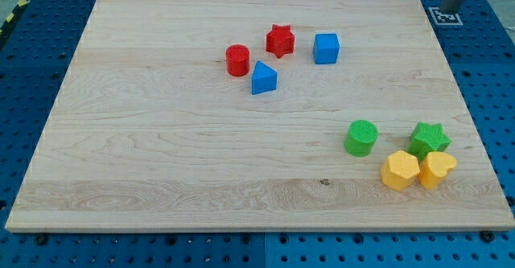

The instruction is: Point your arm to blue cube

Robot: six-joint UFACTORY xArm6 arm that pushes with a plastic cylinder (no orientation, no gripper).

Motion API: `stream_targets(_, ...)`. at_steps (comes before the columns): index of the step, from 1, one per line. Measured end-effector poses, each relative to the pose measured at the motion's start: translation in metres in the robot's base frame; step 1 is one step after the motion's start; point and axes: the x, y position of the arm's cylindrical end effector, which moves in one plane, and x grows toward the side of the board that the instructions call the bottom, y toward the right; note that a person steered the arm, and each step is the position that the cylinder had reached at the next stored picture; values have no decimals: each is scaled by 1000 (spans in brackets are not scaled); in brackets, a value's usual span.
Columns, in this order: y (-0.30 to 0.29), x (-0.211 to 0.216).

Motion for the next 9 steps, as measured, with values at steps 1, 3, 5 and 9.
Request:
stream_targets(1,-2,35)
stream_targets(3,-13,92)
stream_targets(5,-43,92)
stream_targets(9,-121,92)
